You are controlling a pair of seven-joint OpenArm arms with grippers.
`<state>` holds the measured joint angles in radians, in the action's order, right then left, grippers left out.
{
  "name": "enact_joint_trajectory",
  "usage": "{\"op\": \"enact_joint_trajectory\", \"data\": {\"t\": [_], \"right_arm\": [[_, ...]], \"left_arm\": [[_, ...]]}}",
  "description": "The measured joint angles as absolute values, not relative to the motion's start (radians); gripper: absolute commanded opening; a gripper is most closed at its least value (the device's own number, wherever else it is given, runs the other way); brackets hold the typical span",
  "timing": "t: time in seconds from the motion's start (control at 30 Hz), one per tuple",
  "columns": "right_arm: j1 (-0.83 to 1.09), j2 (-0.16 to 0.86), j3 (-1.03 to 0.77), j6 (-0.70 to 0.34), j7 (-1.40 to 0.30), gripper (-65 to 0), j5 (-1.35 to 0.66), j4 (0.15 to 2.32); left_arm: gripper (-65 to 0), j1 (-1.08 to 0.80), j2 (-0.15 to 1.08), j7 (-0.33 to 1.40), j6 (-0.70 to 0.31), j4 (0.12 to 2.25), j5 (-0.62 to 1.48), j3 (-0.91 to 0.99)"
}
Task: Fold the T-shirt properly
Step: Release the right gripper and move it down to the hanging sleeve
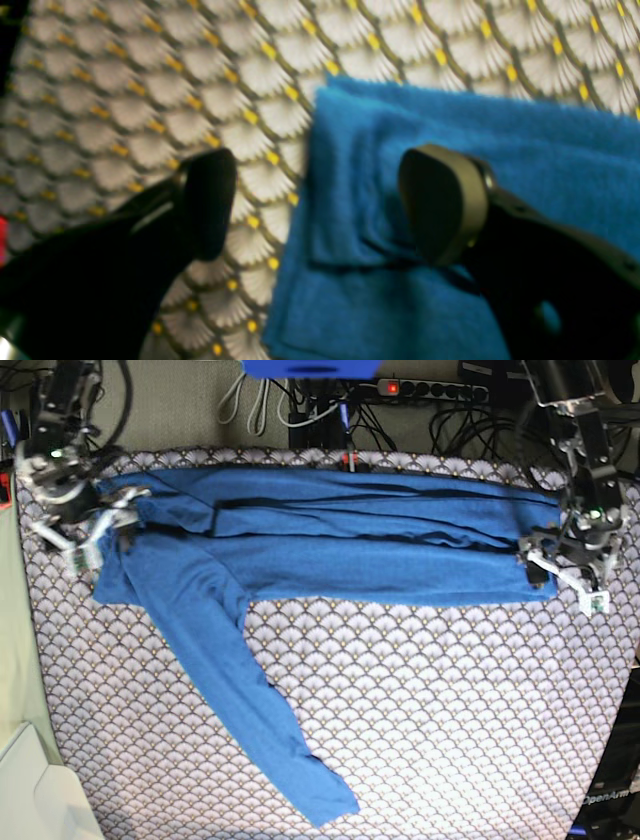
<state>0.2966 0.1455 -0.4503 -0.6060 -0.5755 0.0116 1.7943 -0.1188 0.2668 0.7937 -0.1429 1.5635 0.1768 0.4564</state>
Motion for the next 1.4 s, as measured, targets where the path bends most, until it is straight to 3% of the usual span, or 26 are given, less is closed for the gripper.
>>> {"op": "enact_joint_trajectory", "data": {"t": [0.13, 0.23, 0.33, 0.63, 0.83, 1.03, 1.13, 1.27, 1.4], "right_arm": [[0.265, 0.159, -0.488, -0.619, -0.586, -18.8, 0.019, 1.817], [0.195, 0.181, -0.47, -0.702, -0.602, -18.8, 0.011, 1.817], [0.082, 0.189, -0.407, -0.702, -0.727, -18.7, 0.016, 1.79], [-0.377, 0.184, -0.181, -0.705, -0.781, -19.0, 0.014, 1.285], [-0.618, 0.175, -0.124, -0.695, -0.595, -19.1, 0.016, 0.888], [-0.667, 0.178, -0.124, -0.62, -0.39, -19.0, 0.02, 0.617], [-0.661, 0.167, -0.124, -0.611, -0.308, -19.0, 0.029, 0.564], [-0.663, 0.135, -0.123, -0.472, -0.212, -19.0, 0.019, 0.564], [-0.677, 0.144, -0.126, -0.462, -0.141, -19.2, 0.018, 0.49]], "left_arm": [[-12.4, -0.118, 0.279, 0.799, -0.147, 1.557, 0.178, 0.456], [-12.4, -0.115, 0.28, 0.8, -0.146, 1.556, 0.177, 0.456], [-12.4, -0.112, 0.28, 0.801, -0.146, 1.555, 0.17, 0.456], [-12.1, -0.11, 0.279, 0.799, -0.143, 1.558, 0.17, 0.457], [-12.1, -0.11, 0.271, 0.797, -0.143, 1.564, 0.177, 0.456], [-12.1, -0.111, 0.27, 0.797, -0.143, 1.564, 0.177, 0.456], [-12.1, -0.111, 0.269, 0.797, -0.143, 1.564, 0.177, 0.456], [-12.1, -0.111, 0.269, 0.798, -0.143, 1.564, 0.177, 0.456], [-12.1, -0.11, 0.27, 0.797, -0.143, 1.564, 0.177, 0.456]]}}
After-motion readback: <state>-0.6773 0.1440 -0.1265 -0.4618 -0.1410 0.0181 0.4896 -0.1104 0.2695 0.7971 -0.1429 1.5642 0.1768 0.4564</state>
